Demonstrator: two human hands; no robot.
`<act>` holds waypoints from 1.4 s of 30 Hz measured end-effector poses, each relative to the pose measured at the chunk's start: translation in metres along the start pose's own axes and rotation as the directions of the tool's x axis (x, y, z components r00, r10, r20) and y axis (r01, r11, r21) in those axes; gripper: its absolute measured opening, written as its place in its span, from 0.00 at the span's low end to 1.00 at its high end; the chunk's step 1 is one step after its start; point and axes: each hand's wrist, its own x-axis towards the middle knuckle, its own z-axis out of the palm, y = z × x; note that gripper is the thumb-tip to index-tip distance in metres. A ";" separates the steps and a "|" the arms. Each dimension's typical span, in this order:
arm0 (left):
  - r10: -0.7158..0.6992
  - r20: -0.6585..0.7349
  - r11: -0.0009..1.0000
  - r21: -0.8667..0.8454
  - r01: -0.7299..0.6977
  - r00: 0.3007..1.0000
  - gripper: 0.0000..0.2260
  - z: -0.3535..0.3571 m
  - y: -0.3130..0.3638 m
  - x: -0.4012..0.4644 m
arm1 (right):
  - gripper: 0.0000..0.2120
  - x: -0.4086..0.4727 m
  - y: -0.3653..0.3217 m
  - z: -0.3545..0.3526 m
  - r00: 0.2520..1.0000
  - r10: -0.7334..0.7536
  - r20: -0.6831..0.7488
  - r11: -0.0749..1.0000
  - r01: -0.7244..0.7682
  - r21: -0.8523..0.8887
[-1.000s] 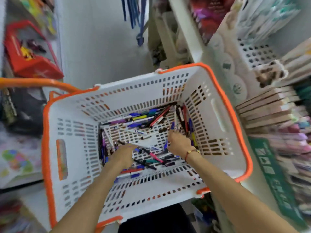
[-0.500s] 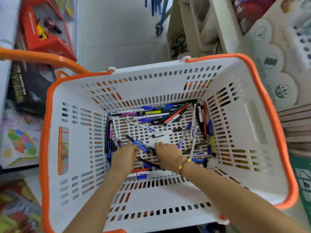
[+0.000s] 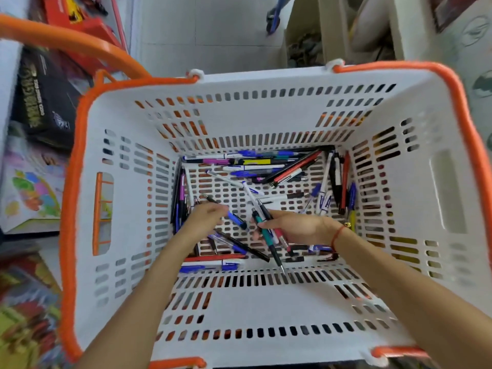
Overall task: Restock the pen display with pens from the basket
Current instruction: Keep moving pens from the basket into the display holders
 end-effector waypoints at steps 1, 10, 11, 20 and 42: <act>-0.039 0.121 0.992 -0.116 0.053 0.992 0.14 0.001 0.006 -0.005 | 0.09 -0.001 -0.002 0.000 0.999 -0.003 0.054 0.997 -0.001 0.074; 0.204 0.125 0.937 -0.313 -0.157 0.971 0.13 0.008 0.016 -0.010 | 0.13 0.002 -0.018 0.016 0.956 -0.001 0.292 0.972 -0.068 0.224; 0.208 0.093 0.924 -0.344 -0.165 0.974 0.15 0.008 0.017 -0.010 | 0.15 0.003 -0.017 0.017 0.959 0.004 0.283 0.971 -0.071 0.228; 0.130 -0.020 0.988 -0.081 -0.131 0.991 0.15 0.008 0.023 -0.018 | 0.13 0.005 -0.018 0.015 0.990 -0.022 0.139 0.947 -0.024 0.320; -0.013 0.573 1.000 -0.005 0.020 0.819 0.18 -0.008 0.032 -0.035 | 0.14 -0.010 -0.031 0.006 0.944 -0.199 -0.263 0.971 0.227 0.080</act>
